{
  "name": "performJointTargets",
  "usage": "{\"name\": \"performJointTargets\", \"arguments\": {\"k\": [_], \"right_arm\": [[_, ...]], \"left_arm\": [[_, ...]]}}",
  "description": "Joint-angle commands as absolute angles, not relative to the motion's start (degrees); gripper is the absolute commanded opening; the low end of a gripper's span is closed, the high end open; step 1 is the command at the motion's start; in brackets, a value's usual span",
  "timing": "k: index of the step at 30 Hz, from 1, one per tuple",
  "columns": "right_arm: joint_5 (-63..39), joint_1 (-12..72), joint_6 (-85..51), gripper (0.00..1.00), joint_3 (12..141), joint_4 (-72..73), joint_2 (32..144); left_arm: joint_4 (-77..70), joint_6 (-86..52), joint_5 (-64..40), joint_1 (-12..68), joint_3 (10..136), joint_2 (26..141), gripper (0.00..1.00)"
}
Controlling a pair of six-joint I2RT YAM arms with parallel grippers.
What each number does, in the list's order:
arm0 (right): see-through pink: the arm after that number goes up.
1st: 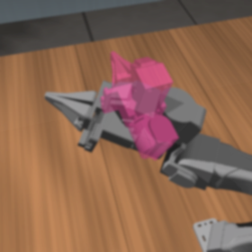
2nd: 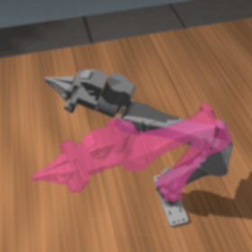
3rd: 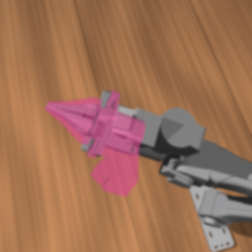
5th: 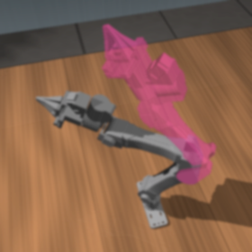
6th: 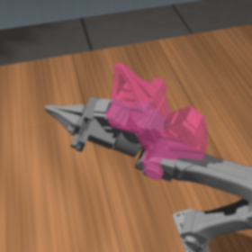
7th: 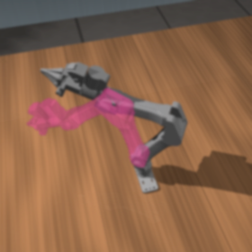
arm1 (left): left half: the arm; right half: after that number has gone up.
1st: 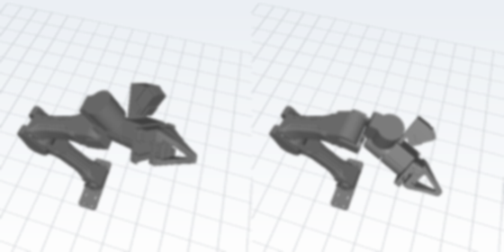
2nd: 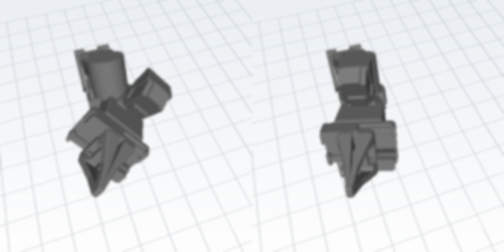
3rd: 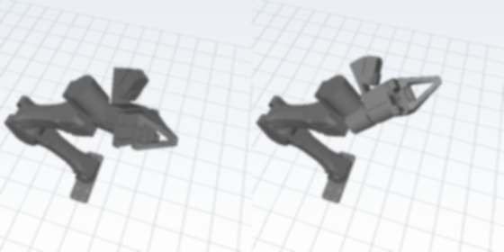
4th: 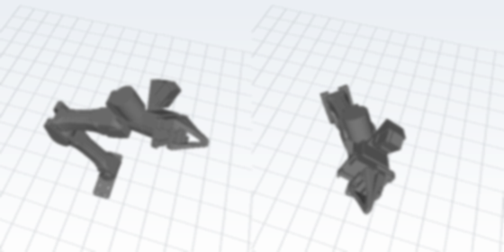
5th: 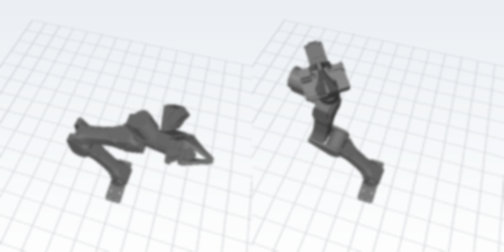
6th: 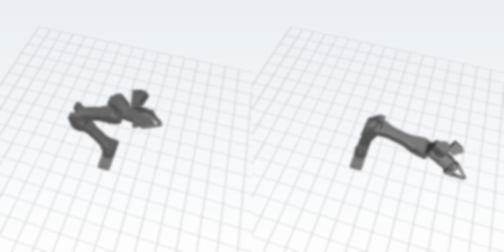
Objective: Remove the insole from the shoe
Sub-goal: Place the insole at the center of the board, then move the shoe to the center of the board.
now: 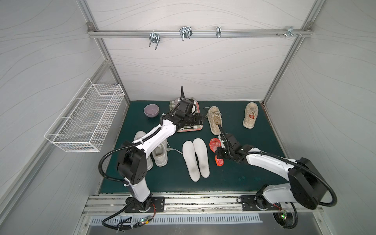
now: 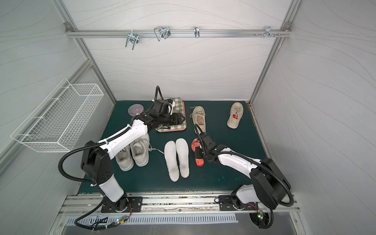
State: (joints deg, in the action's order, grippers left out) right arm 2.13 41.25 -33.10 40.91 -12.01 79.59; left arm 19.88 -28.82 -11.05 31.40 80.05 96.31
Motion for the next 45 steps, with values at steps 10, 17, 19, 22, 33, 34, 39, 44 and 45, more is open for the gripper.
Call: {"name": "performJointTargets", "arguments": {"k": [10,17,19,22,33,34,39,44,45], "right_arm": [[4.9,43.5,-38.0,0.36,38.1,-16.8,76.8],[8.0,43.6,-37.0,0.53,39.7,-20.3,74.9],[8.7,43.6,-36.5,0.59,40.7,-21.4,74.6],[11.9,42.0,-33.7,0.66,43.7,-25.0,73.0],[7.3,18.1,-29.0,0.68,62.8,-26.7,79.3],[7.7,17.1,-28.9,0.67,64.7,-26.2,81.0],[13.0,12.8,-27.4,0.67,74.7,-27.0,90.6],[13.6,7.3,-25.6,0.63,83.3,-28.7,100.5],[13.0,6.0,-25.4,0.62,84.9,-29.1,102.4]], "left_arm": [[5.4,-31.3,-3.0,31.2,57.2,81.3,0.74],[4.3,-30.4,-2.5,31.1,54.4,79.5,0.75],[4.3,-30.2,-2.2,31.1,53.8,79.0,0.75],[2.9,-30.1,-1.8,31.1,51.3,76.9,0.75],[-5.6,-26.6,-2.5,31.1,40.7,66.5,0.76],[-5.6,-26.3,-2.8,31.1,40.4,66.0,0.76],[-6.7,-25.8,-3.2,31.1,38.8,63.4,0.77],[-6.0,-25.6,-3.3,31.1,38.8,62.2,0.77],[-5.9,-25.5,-3.3,31.1,38.8,62.1,0.77]]}}
